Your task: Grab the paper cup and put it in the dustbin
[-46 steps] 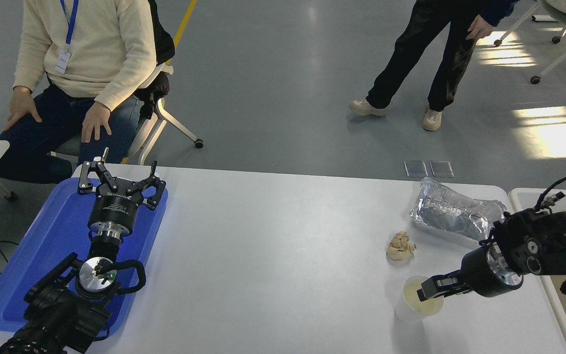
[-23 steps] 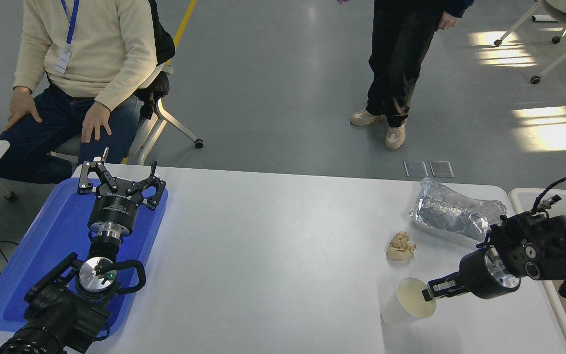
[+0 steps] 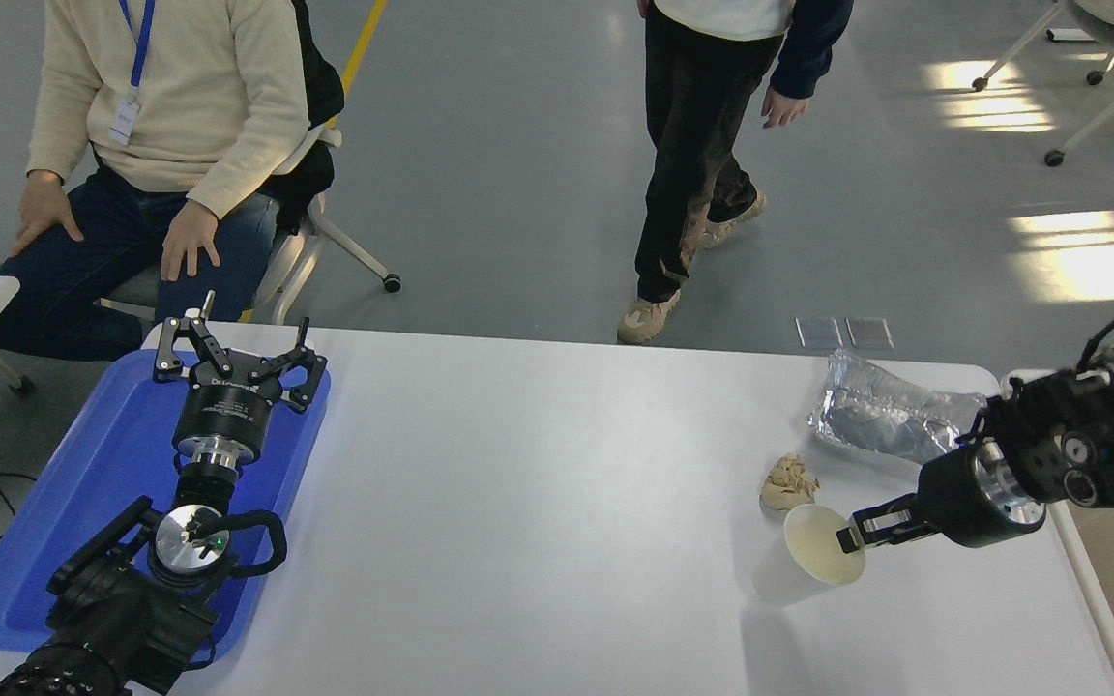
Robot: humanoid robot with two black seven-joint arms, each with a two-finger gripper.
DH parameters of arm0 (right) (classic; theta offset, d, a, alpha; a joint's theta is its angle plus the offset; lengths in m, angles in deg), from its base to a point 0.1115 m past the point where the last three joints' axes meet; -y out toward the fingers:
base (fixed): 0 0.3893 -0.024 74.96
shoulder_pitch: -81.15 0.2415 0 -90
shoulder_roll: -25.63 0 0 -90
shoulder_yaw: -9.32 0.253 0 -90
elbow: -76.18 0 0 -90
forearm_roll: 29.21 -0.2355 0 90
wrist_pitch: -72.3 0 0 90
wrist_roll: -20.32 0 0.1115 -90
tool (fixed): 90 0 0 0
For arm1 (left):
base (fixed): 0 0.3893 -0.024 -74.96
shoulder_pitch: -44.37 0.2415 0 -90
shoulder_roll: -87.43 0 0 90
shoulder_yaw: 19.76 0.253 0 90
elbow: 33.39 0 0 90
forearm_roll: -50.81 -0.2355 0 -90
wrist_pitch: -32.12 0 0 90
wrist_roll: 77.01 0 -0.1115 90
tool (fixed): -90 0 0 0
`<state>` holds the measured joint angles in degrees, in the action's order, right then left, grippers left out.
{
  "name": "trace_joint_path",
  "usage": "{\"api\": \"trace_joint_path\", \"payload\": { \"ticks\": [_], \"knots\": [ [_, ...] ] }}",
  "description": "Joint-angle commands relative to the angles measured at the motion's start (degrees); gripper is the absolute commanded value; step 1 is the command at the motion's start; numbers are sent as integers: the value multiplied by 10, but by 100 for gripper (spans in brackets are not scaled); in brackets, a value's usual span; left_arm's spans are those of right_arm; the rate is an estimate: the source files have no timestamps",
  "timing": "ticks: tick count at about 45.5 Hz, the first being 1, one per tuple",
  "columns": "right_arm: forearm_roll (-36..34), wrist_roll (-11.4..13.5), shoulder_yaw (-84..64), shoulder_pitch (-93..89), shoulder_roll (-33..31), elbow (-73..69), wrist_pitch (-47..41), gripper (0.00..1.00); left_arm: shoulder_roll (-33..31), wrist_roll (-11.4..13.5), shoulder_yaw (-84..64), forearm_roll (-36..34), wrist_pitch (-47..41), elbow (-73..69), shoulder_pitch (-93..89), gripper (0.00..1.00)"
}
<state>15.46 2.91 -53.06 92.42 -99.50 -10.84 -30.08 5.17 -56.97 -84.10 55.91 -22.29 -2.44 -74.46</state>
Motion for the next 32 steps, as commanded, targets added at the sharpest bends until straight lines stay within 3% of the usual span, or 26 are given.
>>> {"api": "trace_joint_path", "payload": {
  "ticks": [1,16,32],
  "knots": [
    [-29,1,-58,154,-6,-75,-32,0,0,0,0,0,0,0,0,100],
    [-81,4,-90,334,26,-128,-84,0,0,0,0,0,0,0,0,100],
    [-85,3,-120,429,39,-130,-128,0,0,0,0,0,0,0,0,100]
  ]
}}
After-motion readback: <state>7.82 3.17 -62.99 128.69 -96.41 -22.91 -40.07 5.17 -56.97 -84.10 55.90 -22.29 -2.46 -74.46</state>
